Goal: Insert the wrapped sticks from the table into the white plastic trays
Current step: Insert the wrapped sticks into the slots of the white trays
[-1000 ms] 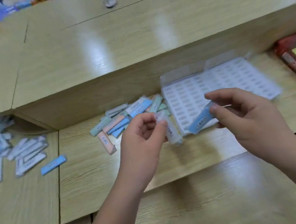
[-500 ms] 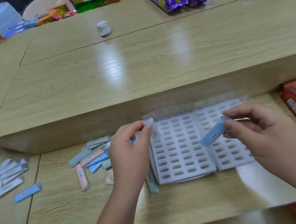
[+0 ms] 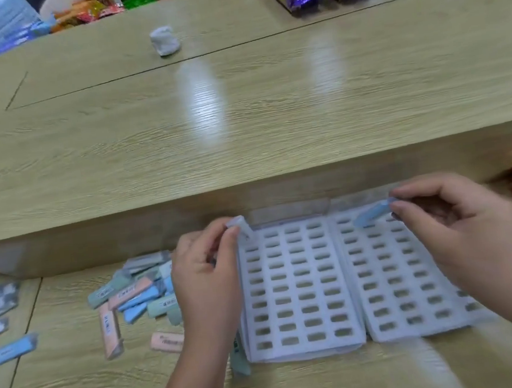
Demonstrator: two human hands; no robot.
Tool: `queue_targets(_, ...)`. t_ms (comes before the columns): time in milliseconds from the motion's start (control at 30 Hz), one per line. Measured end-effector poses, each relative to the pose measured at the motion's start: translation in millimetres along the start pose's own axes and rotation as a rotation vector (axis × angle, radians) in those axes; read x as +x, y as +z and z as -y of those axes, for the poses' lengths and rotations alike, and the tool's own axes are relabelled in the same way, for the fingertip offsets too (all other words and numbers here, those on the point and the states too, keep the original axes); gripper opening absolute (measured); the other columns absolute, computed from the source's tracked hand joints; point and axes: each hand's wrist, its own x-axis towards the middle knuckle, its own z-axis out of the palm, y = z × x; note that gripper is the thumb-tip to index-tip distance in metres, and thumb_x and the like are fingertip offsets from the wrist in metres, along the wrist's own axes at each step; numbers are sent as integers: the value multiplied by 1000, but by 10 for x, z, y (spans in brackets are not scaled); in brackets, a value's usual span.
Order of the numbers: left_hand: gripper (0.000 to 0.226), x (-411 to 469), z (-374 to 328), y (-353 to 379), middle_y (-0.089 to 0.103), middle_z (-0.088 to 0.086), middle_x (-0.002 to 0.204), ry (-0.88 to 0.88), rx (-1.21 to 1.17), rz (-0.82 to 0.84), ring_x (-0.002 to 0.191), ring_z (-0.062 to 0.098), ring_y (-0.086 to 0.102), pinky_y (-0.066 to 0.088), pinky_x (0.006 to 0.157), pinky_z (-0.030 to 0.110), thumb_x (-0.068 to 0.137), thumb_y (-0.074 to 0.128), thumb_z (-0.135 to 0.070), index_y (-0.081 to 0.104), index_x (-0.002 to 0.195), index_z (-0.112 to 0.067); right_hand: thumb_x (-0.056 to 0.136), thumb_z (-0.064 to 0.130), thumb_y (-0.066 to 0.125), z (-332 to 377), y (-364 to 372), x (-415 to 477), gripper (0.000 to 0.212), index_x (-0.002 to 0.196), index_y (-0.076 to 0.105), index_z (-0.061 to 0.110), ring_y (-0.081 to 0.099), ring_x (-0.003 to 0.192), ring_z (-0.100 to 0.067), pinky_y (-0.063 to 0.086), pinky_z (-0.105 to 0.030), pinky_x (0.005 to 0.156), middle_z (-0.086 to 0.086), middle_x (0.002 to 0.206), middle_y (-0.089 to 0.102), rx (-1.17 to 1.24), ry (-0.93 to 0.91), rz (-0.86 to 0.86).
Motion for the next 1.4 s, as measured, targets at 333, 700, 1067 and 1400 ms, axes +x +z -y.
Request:
queue_targets(333, 28, 8, 13, 3, 57, -16, 91, 83, 41, 4, 93, 3, 58, 38, 75, 2, 94, 65, -26, 63, 95, -54, 84, 22, 70, -113, 159, 63, 17, 95, 68, 34, 65, 92, 6, 46, -2, 76, 21, 94, 67, -19, -66, 37)
queue_targets(700, 20, 76, 123, -38, 46, -9, 92, 225, 424, 140, 94, 12, 40, 32, 73, 17, 94, 62, -28, 74, 111, -29, 94, 19, 65, -130, 275, 144, 16, 103, 77, 14, 63, 84, -15, 51, -26, 67, -1, 101, 69, -481, -436, 183)
queue_targets(1067, 18, 138, 78, -337, 66, -27, 103, 9, -40, 290, 99, -7, 63, 52, 77, 11, 92, 66, -35, 65, 108, -42, 90, 18, 57, 282, 465, -211, 28, 114, 71, 14, 53, 98, -14, 37, -21, 84, -2, 107, 59, -453, -263, 26)
queue_targets(1400, 9, 48, 899, -1545, 59, -12, 85, -81, 367, 34, 75, -3, 57, 40, 57, 22, 85, 66, -38, 62, 93, -35, 89, 32, 62, 890, 1481, -1479, 15, 92, 76, 27, 68, 71, -13, 52, -28, 54, 9, 90, 70, -495, -352, 182)
